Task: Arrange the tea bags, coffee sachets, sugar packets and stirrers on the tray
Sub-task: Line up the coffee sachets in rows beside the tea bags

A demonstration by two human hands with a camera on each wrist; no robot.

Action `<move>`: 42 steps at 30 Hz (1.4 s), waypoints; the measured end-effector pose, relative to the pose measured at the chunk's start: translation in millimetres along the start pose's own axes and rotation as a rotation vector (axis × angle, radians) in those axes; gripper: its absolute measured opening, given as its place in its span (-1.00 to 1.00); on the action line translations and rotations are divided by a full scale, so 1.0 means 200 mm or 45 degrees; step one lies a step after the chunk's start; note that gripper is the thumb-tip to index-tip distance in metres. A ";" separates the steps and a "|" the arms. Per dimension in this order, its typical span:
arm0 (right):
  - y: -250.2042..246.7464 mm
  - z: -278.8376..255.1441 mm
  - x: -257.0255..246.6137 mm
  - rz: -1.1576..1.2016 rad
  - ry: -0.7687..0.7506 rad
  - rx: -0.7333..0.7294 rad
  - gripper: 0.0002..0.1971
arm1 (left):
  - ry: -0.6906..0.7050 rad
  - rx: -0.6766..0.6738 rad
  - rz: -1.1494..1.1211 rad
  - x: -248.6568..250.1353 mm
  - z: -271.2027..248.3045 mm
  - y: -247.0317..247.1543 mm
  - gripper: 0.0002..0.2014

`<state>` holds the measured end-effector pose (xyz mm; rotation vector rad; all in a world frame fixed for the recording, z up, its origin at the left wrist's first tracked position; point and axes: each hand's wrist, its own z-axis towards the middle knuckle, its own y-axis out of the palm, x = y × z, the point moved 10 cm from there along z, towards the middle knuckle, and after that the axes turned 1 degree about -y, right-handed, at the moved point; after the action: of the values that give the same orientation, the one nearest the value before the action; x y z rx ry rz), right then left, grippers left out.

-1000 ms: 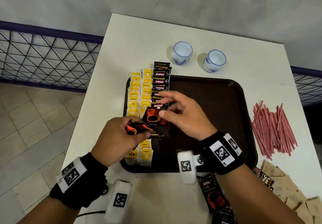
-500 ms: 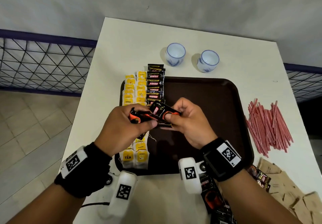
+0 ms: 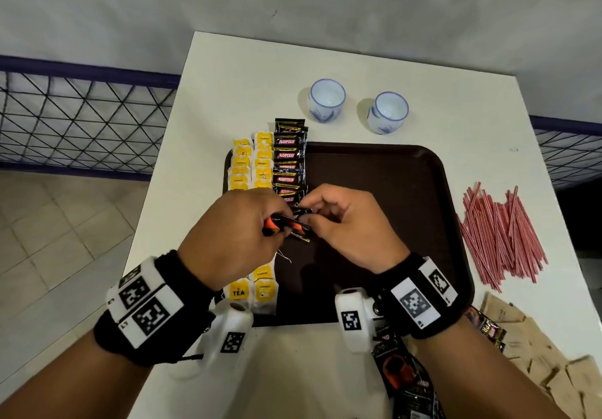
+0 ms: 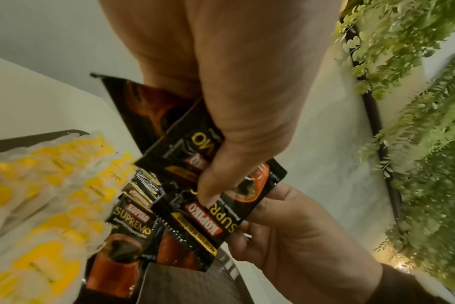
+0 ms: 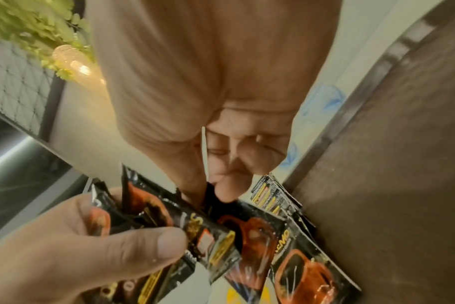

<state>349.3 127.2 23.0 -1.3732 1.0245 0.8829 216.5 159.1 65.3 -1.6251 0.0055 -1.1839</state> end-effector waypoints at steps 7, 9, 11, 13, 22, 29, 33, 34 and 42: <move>-0.14 0.00 0.04 0.116 0.089 0.145 -0.91 | -0.174 0.209 -0.212 -0.11 -0.03 -0.14 -0.84; -0.19 0.00 0.11 0.221 0.199 0.140 -0.89 | -0.302 0.278 -0.251 -0.21 -0.08 -0.20 -0.81; -0.20 0.00 0.16 0.342 0.271 0.129 -0.86 | -0.437 0.310 -0.292 -0.31 -0.14 -0.23 -0.79; -0.19 0.01 0.21 0.407 0.330 0.111 -0.87 | -0.519 0.326 -0.323 -0.39 -0.19 -0.23 -0.79; -0.01 0.06 0.39 0.243 0.542 -0.007 -0.91 | -0.632 0.301 -0.391 -0.49 -0.33 -0.18 -0.83; 0.01 0.08 0.41 0.139 0.591 0.038 -0.87 | -0.696 0.242 -0.478 -0.51 -0.37 -0.10 -0.83; -0.04 0.09 0.41 0.122 0.599 0.068 -0.87 | -0.730 0.225 -0.479 -0.53 -0.38 -0.07 -0.84; -0.04 0.09 0.40 0.111 0.597 0.071 -0.87 | -0.741 0.213 -0.473 -0.53 -0.38 -0.06 -0.84; 0.01 0.10 0.41 0.036 0.580 0.085 -0.87 | -0.771 0.067 -0.538 -0.51 -0.30 0.04 -0.70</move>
<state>375.9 140.9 -56.1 -1.5421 1.4071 0.5579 128.7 167.0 -14.3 -1.9343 -0.7792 -0.9349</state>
